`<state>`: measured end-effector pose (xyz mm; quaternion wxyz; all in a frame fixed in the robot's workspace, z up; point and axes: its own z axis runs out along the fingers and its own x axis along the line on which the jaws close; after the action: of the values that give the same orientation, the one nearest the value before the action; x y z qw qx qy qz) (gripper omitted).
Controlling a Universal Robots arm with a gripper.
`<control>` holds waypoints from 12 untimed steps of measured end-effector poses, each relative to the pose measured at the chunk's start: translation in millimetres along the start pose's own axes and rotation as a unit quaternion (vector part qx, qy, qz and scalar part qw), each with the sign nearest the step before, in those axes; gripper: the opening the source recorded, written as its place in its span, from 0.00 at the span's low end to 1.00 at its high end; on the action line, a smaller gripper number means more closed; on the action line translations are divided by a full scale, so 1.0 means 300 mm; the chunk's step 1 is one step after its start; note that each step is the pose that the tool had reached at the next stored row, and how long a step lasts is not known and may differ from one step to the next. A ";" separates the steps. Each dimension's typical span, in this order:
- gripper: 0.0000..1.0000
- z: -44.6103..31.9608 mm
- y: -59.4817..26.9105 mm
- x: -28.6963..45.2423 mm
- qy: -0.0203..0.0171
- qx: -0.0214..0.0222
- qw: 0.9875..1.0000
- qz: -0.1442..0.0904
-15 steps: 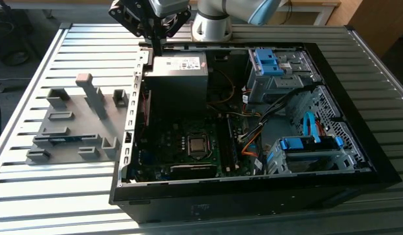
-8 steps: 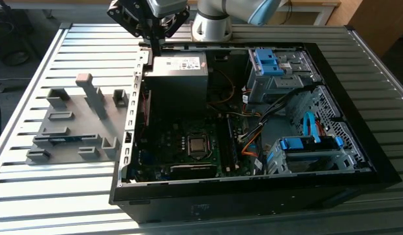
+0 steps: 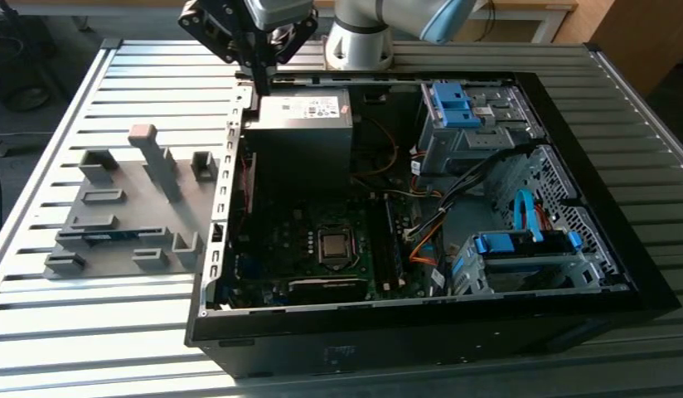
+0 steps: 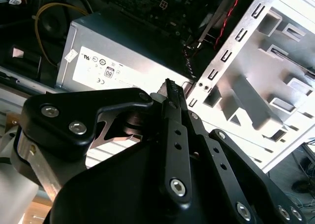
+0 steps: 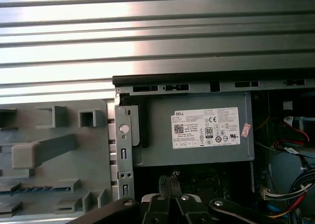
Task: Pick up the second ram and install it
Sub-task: 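Reach for the second ram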
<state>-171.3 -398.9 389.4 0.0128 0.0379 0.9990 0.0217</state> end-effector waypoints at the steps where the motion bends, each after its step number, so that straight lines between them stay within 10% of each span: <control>1: 0.11 0.000 0.000 0.001 0.000 0.000 1.000 0.000; 12: 0.11 0.001 -0.001 0.015 0.000 0.000 1.000 0.000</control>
<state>-175.8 -398.9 389.1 0.0128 0.0379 0.9990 0.0217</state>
